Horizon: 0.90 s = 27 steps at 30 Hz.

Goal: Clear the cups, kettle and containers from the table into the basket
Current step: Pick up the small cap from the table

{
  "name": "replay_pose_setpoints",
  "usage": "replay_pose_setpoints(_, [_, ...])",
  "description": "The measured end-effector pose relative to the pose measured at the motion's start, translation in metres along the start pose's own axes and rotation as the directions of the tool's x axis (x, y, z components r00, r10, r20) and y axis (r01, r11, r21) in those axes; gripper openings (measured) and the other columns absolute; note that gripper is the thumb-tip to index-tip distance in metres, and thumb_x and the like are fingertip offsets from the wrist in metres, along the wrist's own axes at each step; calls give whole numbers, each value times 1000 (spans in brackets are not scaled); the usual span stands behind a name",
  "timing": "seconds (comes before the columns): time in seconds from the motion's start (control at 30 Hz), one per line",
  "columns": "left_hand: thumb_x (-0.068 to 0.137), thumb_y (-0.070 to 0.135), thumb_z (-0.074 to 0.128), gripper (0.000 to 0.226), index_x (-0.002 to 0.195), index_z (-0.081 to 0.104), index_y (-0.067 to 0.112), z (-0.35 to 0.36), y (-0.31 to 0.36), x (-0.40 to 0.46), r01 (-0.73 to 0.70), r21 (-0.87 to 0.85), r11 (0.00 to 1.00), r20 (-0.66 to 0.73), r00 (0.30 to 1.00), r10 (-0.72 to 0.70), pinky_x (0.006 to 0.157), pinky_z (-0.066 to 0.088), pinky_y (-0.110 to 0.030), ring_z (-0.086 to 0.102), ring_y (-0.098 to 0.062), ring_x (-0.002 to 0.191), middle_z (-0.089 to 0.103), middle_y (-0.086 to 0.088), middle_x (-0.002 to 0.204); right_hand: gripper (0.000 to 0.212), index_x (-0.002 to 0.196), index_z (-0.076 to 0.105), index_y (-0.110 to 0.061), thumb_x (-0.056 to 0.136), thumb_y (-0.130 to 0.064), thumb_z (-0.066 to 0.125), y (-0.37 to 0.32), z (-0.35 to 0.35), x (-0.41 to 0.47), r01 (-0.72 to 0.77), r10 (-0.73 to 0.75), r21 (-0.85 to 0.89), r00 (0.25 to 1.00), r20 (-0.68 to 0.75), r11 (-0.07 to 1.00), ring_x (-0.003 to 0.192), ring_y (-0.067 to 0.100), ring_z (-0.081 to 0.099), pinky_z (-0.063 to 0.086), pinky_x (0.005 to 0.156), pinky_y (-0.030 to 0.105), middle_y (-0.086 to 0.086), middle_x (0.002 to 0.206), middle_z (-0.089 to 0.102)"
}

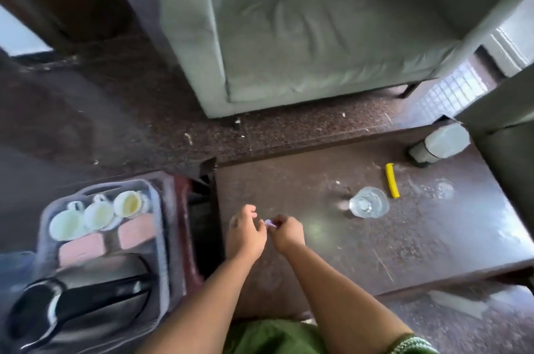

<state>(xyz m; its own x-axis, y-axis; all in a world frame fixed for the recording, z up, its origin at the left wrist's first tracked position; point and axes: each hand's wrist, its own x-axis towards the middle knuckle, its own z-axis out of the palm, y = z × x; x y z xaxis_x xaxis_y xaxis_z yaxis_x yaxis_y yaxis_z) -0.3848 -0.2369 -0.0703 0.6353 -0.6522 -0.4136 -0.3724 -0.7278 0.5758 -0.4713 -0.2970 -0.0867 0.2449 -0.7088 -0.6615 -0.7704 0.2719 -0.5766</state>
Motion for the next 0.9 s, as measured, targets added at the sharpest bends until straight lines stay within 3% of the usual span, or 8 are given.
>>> replay_pose_setpoints(0.1, [88,23,61,32,118,56,14,-62,-16,2,-54,-1,999,-155,986,53,92,43,-32,54,-24,114,65,-2,114,17,90,73,-10,86,-24,65,-66,29,-13,101,-101,10,995,0,995,75,17,62,41,65,19,2,77,68])
replay_pose_setpoints(0.2, [88,15,57,27,115,58,10,-126,-33,5,-109,-10,994,-296,950,101,92,45,-36,57,-28,110,66,-8,111,2,84,67,-20,83,-21,68,-127,67,-30,201,-200,85,980,-23,976,68,7,56,38,64,14,-8,72,62])
replay_pose_setpoints(0.3, [88,13,56,25,112,58,10,-186,-54,7,-105,-41,994,-408,910,79,89,48,-39,58,-28,107,66,-9,109,5,76,67,-23,80,-20,68,-174,110,-50,297,-298,49,954,21,954,60,0,52,36,56,12,-12,67,61])
replay_pose_setpoints(0.37, [88,13,55,23,111,58,12,-222,-76,11,-58,-72,996,-431,902,21,85,46,-37,57,-27,105,66,-8,106,5,74,68,-22,79,-21,67,-199,140,-62,348,-348,9,936,61,937,60,4,53,37,59,17,-9,66,63])
replay_pose_setpoints(0.53, [93,15,47,21,111,57,15,-282,-145,27,190,-149,970,-252,942,-223,76,39,-32,59,-33,104,65,-12,110,13,86,75,-15,81,-18,63,-233,212,-71,409,-363,-162,897,253,898,76,14,60,36,64,14,3,85,73])
replay_pose_setpoints(0.63, [94,14,45,23,113,58,15,-298,-185,32,274,-240,931,-168,933,-318,84,44,-33,59,-32,105,65,-11,116,18,95,76,-12,83,-15,63,-238,240,-63,420,-301,-294,877,374,859,85,18,64,36,63,8,4,98,73])
replay_pose_setpoints(0.77, [94,18,48,22,112,60,17,-303,-221,39,330,-295,897,-145,912,-383,88,51,-42,61,-34,100,66,-12,111,15,97,73,-14,85,-19,65,-237,263,-44,457,-269,-454,867,420,765,88,22,66,53,77,22,7,101,71])
replay_pose_setpoints(0.9, [93,19,50,23,114,61,19,-296,-236,45,345,-312,885,-83,918,-387,92,50,-42,61,-31,104,67,-9,115,29,114,66,-11,89,-21,58,-230,276,-30,535,-233,-571,824,517,623,83,11,61,43,53,9,7,116,65])
